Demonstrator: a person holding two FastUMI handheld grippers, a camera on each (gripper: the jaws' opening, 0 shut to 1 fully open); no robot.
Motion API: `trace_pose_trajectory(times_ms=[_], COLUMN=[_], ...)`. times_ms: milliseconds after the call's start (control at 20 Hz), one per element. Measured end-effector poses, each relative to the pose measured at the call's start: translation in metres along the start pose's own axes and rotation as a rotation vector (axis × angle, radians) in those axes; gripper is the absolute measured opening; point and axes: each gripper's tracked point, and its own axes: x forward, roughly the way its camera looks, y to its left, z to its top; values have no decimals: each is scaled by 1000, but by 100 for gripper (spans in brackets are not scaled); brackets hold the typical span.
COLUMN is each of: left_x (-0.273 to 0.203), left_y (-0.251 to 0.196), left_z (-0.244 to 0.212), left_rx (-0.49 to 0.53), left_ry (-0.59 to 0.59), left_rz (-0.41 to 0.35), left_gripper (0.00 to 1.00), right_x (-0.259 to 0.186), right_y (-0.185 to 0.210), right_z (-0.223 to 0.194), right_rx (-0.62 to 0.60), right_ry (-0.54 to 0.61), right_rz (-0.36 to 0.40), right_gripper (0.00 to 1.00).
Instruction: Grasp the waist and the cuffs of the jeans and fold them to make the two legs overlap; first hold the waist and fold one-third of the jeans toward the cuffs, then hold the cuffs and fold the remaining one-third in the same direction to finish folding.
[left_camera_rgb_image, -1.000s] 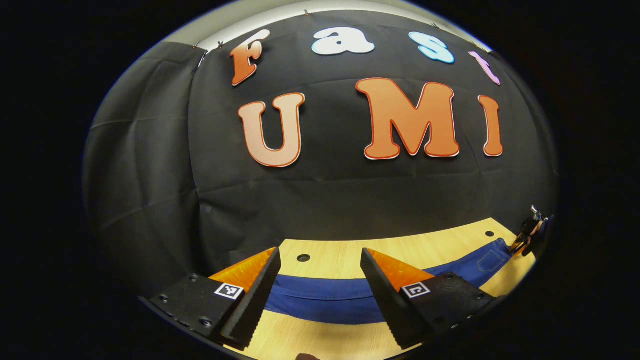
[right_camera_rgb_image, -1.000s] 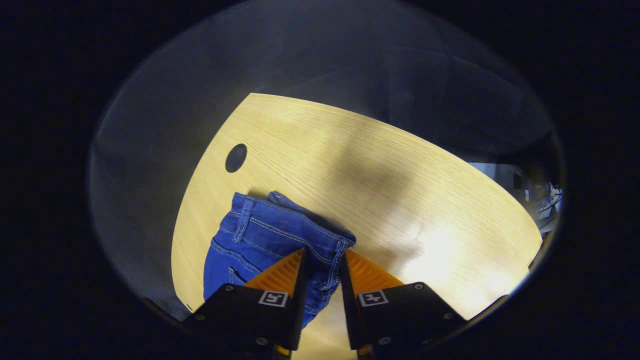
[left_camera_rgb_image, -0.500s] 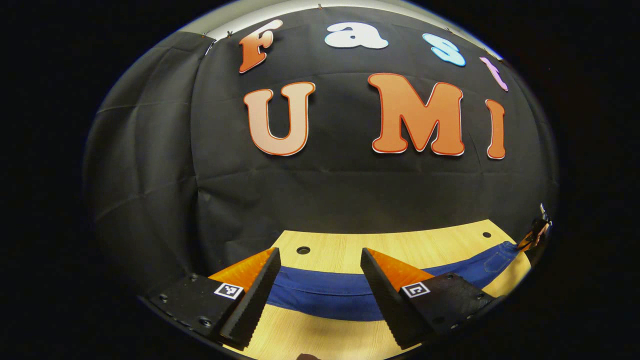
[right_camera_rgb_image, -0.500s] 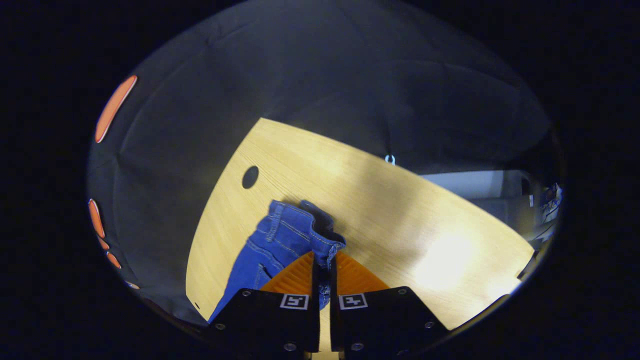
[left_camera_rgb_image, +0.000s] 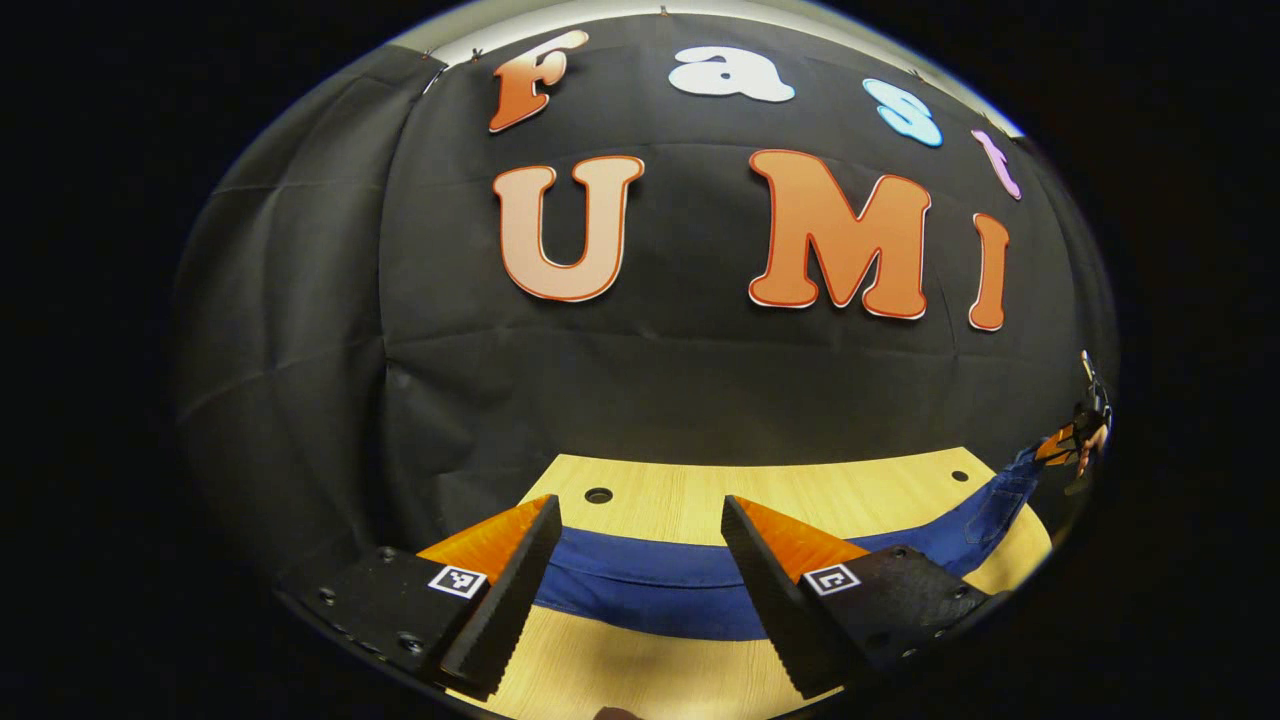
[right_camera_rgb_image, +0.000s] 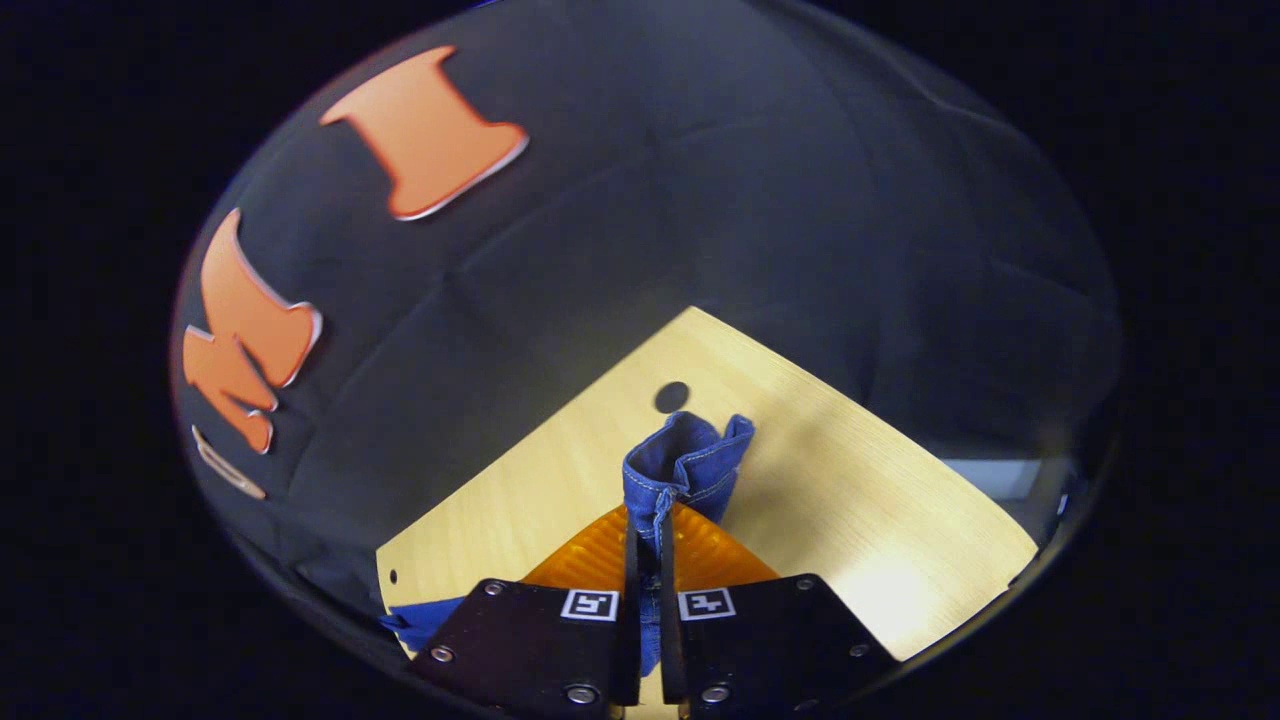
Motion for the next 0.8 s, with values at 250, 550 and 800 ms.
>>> trace_pose_trajectory(times_ms=[250, 550, 800], left_x=[1, 5, 15], left_y=[30, 75, 105], left_z=[-11, -26, -45], left_rx=[-30, -77, -110], left_ry=[10, 32, 74], left_rz=[4, 27, 43], left_gripper=[99, 99, 98], right_x=[-28, -25, 3], right_y=[79, 190, 242], right_z=[-15, -95, -190], right_rx=[-180, -377, -452], right_ry=[-26, 31, 123], right_rz=[108, 208, 218], right_gripper=[8, 8, 7])
